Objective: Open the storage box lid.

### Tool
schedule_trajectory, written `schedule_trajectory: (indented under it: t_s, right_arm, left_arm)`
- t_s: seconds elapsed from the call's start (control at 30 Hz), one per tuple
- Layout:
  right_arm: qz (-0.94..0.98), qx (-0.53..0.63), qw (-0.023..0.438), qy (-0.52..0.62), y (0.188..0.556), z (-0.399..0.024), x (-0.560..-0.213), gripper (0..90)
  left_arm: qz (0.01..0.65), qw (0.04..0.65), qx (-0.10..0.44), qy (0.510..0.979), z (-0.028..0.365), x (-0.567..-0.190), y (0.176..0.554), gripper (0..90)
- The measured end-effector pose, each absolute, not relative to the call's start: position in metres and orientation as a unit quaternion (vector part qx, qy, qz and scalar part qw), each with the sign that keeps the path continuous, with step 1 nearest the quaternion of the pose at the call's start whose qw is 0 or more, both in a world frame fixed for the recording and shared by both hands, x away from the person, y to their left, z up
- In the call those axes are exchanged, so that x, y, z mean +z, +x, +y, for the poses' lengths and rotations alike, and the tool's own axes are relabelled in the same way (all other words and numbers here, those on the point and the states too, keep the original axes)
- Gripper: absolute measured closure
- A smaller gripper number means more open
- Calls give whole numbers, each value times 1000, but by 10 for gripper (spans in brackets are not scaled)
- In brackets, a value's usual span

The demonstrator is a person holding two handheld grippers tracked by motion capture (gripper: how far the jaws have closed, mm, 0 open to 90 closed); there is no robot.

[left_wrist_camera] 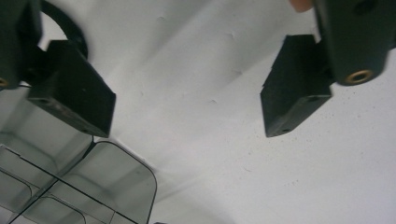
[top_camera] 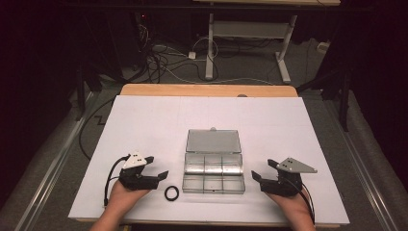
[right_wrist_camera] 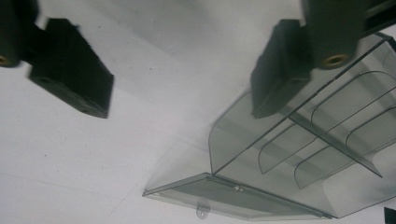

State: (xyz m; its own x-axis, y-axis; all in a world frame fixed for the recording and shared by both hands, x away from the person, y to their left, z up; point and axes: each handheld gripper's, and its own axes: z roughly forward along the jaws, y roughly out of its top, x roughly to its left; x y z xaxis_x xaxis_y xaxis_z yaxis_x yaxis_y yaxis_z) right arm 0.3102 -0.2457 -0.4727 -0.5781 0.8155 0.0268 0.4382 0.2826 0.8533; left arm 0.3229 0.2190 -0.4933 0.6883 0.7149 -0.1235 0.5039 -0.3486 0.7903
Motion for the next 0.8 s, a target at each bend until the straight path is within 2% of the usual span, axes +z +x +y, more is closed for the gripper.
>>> schedule_trajectory:
  t_s: [0.17, 0.33, 0.8]
  right_arm:
    - [767, 440, 212, 415, 311, -246, -474, 3]
    - [762, 435, 227, 422, 311, -247, -473, 3]
    - [772, 421, 226, 420, 307, -254, -476, 3]
  left_arm:
    - [380, 419, 114, 817, 219, -493, 324, 0]
    - [377, 408, 112, 824, 220, -488, 325, 0]
    - [361, 379, 95, 847, 218, -483, 315, 2]
